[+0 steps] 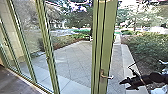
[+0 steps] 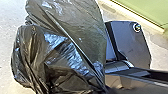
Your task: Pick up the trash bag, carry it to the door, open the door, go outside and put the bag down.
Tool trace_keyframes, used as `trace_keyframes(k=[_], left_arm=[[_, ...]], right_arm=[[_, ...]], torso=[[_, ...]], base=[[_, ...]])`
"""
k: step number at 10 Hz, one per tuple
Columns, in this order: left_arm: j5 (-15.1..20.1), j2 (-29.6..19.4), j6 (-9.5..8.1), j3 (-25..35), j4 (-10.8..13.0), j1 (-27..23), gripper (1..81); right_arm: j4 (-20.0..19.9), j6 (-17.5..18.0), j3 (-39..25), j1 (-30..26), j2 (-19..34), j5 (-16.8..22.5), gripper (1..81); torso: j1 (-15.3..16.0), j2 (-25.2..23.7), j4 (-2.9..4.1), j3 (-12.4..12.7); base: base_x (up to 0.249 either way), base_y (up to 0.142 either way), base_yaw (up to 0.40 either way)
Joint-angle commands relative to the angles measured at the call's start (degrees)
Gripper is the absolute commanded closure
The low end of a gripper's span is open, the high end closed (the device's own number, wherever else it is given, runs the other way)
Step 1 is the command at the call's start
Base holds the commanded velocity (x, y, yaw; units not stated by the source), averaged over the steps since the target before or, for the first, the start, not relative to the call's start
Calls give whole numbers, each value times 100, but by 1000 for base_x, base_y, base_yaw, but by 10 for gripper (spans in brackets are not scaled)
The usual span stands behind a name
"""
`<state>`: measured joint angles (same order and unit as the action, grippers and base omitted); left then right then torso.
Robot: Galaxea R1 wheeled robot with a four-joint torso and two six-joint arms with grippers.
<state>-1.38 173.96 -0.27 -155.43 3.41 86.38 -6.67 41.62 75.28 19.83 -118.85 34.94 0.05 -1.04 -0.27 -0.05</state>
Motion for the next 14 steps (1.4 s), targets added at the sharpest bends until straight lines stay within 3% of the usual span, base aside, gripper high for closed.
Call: trace_keyframes(k=[1, 8, 10, 14], left_arm=[[296, 8, -26, -14, -69, -337, 811], [304, 7, -26, -14, -122, -337, 811], [296, 8, -26, -14, -122, -337, 811], [305, -1, -26, -14, -130, -337, 811]], right_arm=[[-133, 233, 478, -949, -362, 136, 10], [-194, 523, 1751, -1134, -1301, 162, 10], [-395, 523, 2146, -1108, -1565, 162, 10], [-485, 936, 2877, -1081, -2014, 162, 10]], torso=[[0, 0, 0, 0], [5, 5, 0, -2], [5, 5, 0, -5], [6, 5, 0, -5]], base=[[0, 0, 0], [0, 0, 0], [0, 0, 0], [0, 0, 0]])
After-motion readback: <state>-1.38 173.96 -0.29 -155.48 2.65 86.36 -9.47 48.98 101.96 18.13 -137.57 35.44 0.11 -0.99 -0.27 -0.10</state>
